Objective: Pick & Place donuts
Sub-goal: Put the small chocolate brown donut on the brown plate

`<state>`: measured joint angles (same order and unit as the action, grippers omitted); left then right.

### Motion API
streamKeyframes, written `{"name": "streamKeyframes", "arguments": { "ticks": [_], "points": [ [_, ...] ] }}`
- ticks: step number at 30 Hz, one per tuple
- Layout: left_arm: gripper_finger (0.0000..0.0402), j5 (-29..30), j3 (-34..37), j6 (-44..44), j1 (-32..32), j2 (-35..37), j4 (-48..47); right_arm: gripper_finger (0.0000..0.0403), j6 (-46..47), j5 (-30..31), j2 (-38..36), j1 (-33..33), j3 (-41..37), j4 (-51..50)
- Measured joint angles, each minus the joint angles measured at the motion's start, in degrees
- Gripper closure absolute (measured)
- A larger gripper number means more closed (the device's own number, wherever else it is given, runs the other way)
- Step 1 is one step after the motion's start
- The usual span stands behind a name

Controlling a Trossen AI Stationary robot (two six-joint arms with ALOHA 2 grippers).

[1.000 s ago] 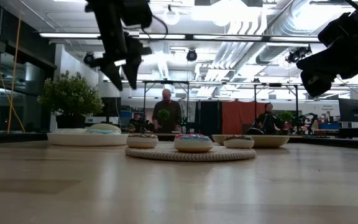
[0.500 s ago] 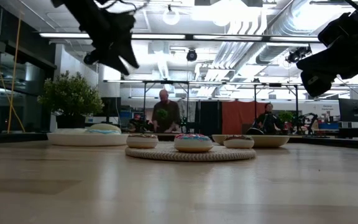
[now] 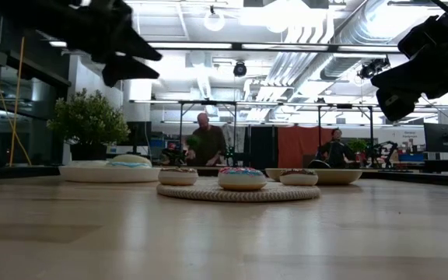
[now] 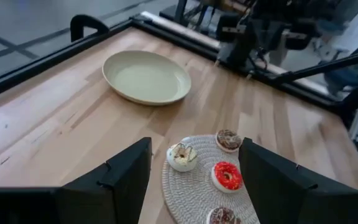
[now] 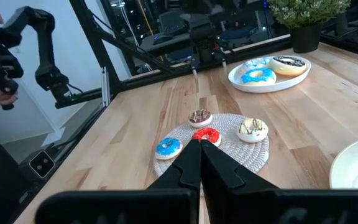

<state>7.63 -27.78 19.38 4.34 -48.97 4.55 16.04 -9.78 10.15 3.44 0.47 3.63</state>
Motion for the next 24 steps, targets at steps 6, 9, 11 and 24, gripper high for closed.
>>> {"name": "streamKeyframes", "arguments": {
  "ticks": [6,9,11,24],
  "points": [
    [0.0167,-0.34,7.05,-0.96,-0.77,8.56,5.35,0.0402,0.0,0.0,-0.04,0.02,0.0,-0.17],
    [0.0167,-1.83,10.43,-3.68,-0.75,12.41,9.34,0.0402,0.0,0.0,-0.02,0.0,0.0,-0.03],
    [0.0167,-2.7,12.18,-5.16,-0.75,14.52,11.63,0.0402,0.0,-0.01,-0.02,0.02,0.0,0.01],
    [0.0167,-10.68,20.75,-6.53,-0.7,18.08,29.51,0.0402,-0.01,0.0,0.0,0.0,0.0,0.01]
  ]
}}
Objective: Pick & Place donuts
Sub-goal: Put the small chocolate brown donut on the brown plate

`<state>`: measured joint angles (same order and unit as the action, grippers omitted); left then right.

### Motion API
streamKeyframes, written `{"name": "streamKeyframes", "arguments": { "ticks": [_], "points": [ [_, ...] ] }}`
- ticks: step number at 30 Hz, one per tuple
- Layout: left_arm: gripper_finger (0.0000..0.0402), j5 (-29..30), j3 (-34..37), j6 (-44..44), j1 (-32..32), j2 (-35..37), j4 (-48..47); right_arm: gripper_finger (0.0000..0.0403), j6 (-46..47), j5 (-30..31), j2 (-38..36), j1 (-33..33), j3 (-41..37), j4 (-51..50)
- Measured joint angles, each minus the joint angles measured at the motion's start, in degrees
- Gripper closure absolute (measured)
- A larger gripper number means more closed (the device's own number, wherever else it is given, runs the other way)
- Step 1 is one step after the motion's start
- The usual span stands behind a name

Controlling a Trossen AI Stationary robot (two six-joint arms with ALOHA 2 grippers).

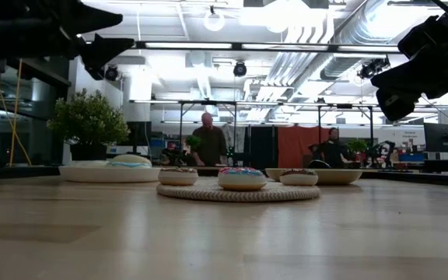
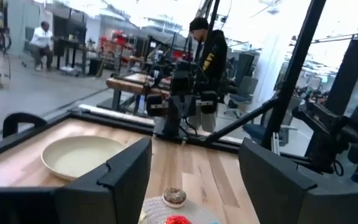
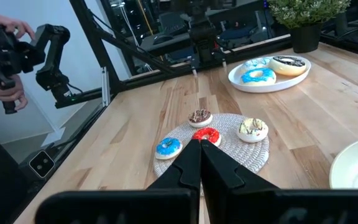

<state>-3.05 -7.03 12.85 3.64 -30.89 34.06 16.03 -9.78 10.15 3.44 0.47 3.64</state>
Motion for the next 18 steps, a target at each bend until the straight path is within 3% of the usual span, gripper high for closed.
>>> {"name": "streamKeyframes", "arguments": {
  "ticks": [5,18],
  "points": [
    [0.0167,-0.07,3.07,-1.24,0.07,0.1,5.91,0.0402,0.01,0.0,0.0,0.0,0.0,0.0],
    [0.0167,-2.03,5.75,-3.61,0.07,9.37,3.28,0.0402,0.0,0.0,0.0,0.0,0.0,0.0]
  ]
}}
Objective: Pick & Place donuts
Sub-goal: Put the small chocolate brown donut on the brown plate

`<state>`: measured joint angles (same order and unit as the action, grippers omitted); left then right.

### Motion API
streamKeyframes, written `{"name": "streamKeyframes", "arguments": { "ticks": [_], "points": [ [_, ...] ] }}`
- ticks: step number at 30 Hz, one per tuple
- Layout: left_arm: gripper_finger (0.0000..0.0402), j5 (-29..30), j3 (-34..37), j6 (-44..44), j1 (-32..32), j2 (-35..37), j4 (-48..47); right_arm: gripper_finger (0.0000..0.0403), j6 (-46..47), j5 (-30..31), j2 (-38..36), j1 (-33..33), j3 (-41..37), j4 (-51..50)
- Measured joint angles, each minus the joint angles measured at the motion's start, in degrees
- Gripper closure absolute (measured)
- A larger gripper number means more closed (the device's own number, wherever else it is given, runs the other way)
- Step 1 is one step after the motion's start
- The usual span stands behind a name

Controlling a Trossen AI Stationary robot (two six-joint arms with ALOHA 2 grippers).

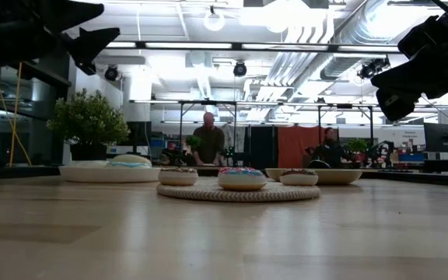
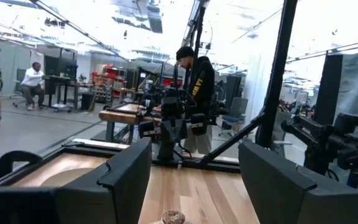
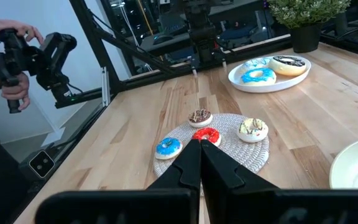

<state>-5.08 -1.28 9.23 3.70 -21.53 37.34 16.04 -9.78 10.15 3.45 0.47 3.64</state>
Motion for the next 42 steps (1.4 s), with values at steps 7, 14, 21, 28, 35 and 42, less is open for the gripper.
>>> {"name": "streamKeyframes", "arguments": {
  "ticks": [7,14,21,28,35,42],
  "points": [
    [0.0167,0.02,0.07,0.0,0.0,8.09,-14.88,0.0402,0.0,0.0,0.0,0.02,0.0,0.0],
    [0.0167,-0.08,0.13,-0.46,0.0,17.46,-29.51,0.0402,0.0,0.0,0.0,0.0,0.0,0.0],
    [0.0167,-0.36,0.17,-0.44,0.0,21.1,-35.77,0.0402,0.0,-0.01,0.02,0.0,0.0,-0.01],
    [0.0167,2.74,0.28,-0.44,0.0,21.15,-36.85,0.0402,0.01,-0.02,0.02,0.0,0.0,-0.07],
    [0.0167,4.37,0.55,-0.42,0.0,19.73,-37.0,0.0402,0.0,-0.01,0.02,0.0,0.0,-0.02],
    [0.0167,4.39,0.55,-0.42,0.02,18.86,-36.98,0.0402,0.01,-0.02,0.02,0.01,0.0,-0.02]
  ]
}}
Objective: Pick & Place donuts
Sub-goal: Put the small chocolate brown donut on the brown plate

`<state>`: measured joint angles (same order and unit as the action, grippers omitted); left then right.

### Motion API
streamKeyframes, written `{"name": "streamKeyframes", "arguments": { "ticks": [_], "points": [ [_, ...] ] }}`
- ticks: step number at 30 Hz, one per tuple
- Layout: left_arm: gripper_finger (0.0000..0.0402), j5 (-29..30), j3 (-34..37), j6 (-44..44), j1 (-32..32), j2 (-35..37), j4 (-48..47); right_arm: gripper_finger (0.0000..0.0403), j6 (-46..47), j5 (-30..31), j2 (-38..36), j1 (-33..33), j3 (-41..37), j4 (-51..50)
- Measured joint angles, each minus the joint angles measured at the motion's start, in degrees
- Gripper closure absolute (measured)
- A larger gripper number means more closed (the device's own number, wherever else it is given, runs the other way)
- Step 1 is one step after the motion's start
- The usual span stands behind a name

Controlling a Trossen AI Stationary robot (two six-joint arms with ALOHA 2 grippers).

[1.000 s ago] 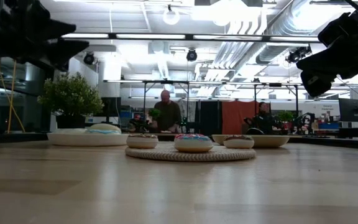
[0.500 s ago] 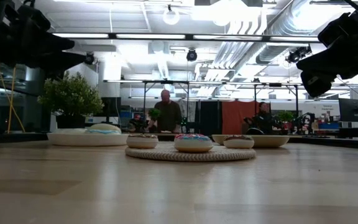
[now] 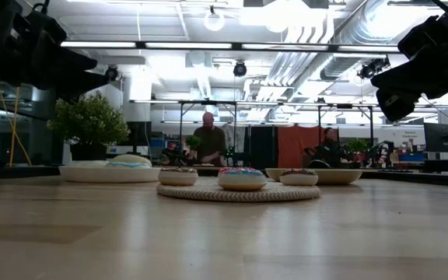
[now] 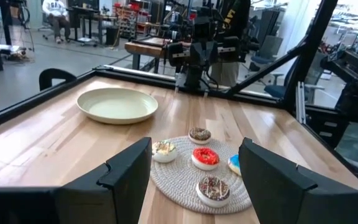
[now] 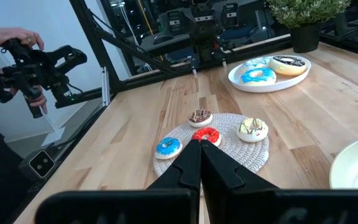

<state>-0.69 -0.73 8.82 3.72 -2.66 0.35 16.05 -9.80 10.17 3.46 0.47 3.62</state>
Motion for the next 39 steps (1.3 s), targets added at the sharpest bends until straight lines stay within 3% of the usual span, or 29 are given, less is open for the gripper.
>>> {"name": "streamKeyframes", "arguments": {
  "ticks": [8,11,23,39],
  "points": [
    [0.017,0.01,0.02,-3.06,-0.02,0.01,0.05,0.0402,-0.01,0.0,0.0,-0.01,0.0,0.0],
    [0.019,0.07,0.02,-5.98,-0.02,0.01,0.07,0.0402,-0.01,0.0,0.0,-0.01,0.0,0.0],
    [0.0393,0.2,0.02,-10.39,0.01,-0.26,0.09,0.0402,-0.01,0.01,0.0,-0.01,0.0,0.01],
    [0.04,1.32,-1.67,-15.95,0.01,-0.21,-0.8,0.0402,-0.01,0.0,0.0,0.0,0.0,0.02]
  ]
}}
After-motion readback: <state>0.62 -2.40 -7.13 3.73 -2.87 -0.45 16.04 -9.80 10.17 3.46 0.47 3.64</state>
